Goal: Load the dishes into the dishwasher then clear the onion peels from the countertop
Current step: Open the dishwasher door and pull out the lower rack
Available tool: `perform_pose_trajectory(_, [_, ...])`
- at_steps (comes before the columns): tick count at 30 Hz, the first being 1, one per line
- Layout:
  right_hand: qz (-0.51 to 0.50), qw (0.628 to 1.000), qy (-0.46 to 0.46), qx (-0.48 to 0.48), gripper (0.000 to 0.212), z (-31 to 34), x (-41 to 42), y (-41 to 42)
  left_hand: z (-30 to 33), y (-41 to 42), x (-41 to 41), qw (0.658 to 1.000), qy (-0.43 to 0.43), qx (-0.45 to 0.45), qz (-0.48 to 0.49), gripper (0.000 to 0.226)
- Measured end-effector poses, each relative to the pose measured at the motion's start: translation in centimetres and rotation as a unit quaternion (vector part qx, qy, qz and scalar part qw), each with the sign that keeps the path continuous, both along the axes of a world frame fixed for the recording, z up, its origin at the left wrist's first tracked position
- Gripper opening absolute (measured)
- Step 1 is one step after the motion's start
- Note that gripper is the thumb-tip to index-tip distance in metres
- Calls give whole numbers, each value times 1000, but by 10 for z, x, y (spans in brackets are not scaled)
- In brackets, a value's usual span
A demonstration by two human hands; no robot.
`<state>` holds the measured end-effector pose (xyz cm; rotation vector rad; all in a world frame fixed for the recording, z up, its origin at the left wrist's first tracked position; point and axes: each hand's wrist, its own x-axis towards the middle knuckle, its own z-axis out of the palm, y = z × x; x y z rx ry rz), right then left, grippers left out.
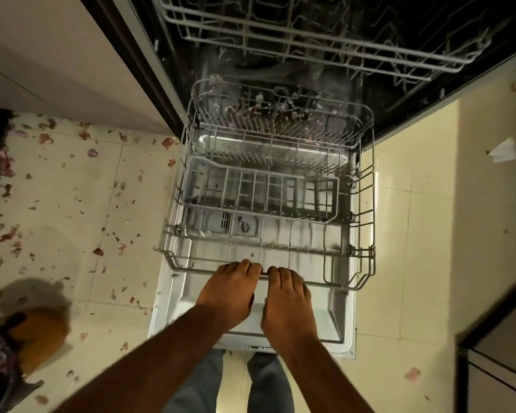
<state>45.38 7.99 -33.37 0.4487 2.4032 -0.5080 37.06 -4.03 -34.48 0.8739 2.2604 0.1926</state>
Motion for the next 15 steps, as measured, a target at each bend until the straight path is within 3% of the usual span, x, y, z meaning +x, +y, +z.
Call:
perform_pose_trajectory(6, [21, 1000, -8, -9, 80, 2, 18, -4, -1, -12, 16, 1000, -5, 6, 9, 54])
perform_pose_trajectory(15, [36, 999, -4, -33, 63, 12, 2, 10, -2, -14, 17, 1000, -6, 11, 4, 56])
